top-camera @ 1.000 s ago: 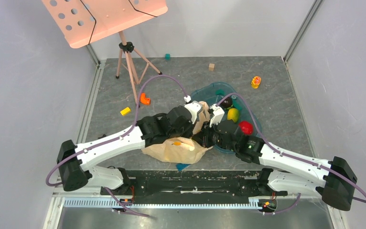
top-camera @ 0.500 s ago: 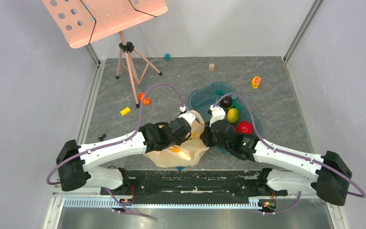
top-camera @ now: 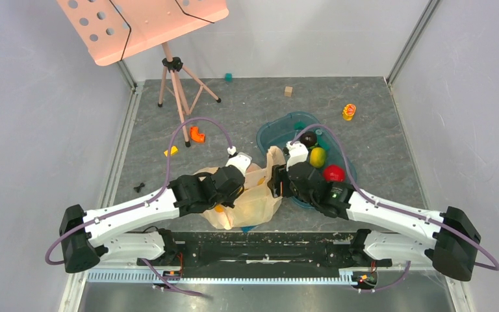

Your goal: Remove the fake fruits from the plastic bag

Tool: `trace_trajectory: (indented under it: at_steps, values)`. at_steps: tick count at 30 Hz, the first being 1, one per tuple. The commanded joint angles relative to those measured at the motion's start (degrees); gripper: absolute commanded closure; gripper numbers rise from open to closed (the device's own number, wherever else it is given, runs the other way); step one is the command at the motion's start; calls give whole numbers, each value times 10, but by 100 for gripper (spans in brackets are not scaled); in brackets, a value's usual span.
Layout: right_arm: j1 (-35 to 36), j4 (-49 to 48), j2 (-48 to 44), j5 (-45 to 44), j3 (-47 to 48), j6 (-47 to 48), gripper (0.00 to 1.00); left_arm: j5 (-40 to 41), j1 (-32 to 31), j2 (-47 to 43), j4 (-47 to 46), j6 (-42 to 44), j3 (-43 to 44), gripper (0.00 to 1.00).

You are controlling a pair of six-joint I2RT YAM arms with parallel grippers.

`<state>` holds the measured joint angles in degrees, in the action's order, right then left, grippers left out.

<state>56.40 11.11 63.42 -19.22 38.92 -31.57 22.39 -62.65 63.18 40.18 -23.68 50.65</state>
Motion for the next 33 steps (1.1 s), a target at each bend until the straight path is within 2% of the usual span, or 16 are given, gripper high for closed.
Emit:
trace_trajectory:
  at_steps: [1, 4, 7, 12, 14, 16, 20, 21, 23, 33]
  values:
    - [-2, -36, -31, -6, 6, 30, 28, 8, -1, -6, 0, -22, -5, 98]
    - [-2, -36, -37, -7, 5, 35, 18, 3, -1, -6, -4, -22, -8, 98]
    - [-1, -45, -25, 6, 5, 36, 14, -2, -1, -8, -10, -22, -11, 98]
    - [-1, -57, 27, 7, 26, 38, 13, -4, -2, -14, -16, -24, -15, 98]
    - [-1, -57, 47, 5, 37, 40, 16, -4, -1, -17, -17, -26, -17, 98]
    - [-1, -58, 59, 5, 44, 42, 32, -2, -1, -22, -17, -27, -19, 98]
    - [-2, -72, 45, 3, 40, 44, 79, 2, -1, -29, -17, -29, -27, 98]
    - [-1, -77, 34, -3, 36, 44, 88, 2, -1, -30, -17, -30, -30, 98]
    - [-1, -86, 8, -15, 31, 42, 100, 0, -2, -29, -19, -33, -36, 98]
    - [-2, -101, -93, -55, 66, 78, 100, 32, -1, -17, -16, -60, -62, 98]
